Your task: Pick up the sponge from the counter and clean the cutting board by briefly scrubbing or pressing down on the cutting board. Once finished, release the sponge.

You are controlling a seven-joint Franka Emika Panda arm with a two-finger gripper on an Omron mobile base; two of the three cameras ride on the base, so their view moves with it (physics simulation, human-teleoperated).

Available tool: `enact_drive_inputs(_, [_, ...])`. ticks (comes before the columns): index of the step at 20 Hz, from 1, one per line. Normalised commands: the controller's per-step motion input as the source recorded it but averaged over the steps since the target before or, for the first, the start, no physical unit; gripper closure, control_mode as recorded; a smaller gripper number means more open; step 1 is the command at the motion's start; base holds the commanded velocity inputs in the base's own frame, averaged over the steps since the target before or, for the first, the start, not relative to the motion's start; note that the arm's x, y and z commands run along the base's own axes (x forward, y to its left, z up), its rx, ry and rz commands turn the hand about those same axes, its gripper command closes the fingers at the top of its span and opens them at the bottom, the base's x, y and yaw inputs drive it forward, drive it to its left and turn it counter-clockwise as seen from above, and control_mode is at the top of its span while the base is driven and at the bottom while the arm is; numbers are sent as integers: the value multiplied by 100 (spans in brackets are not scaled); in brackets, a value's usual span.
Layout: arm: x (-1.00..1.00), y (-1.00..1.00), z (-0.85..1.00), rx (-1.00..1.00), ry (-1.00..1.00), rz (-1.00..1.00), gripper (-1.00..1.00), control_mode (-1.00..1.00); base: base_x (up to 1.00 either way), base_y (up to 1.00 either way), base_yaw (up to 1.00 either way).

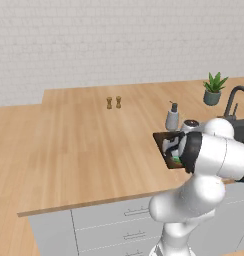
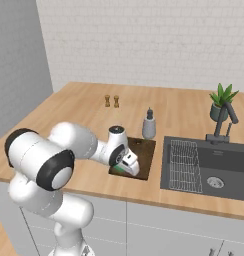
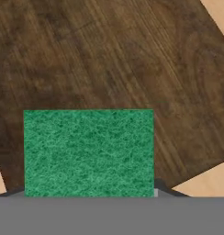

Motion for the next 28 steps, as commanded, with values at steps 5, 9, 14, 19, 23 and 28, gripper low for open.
enact_drive_inputs(5, [9, 62, 0, 0, -1, 0, 100, -100, 0, 0, 0])
enact_drive_inputs(9, [70, 3, 0, 1, 0, 0, 100, -100, 0, 0, 0])
enact_drive_inputs(14, [65, 0, 17, 2, -1, 0, 100, -100, 0, 0, 0])
enact_drive_inputs(19, [0, 0, 51, 3, -6, 0, 100, -100, 0, 0, 0])
enact_drive_inputs(23, [32, -1, 20, 2, -3, 0, 100, -100, 0, 0, 0])
enact_drive_inputs(28, [87, -5, -8, 1, 5, 0, 100, -100, 0, 0, 0])
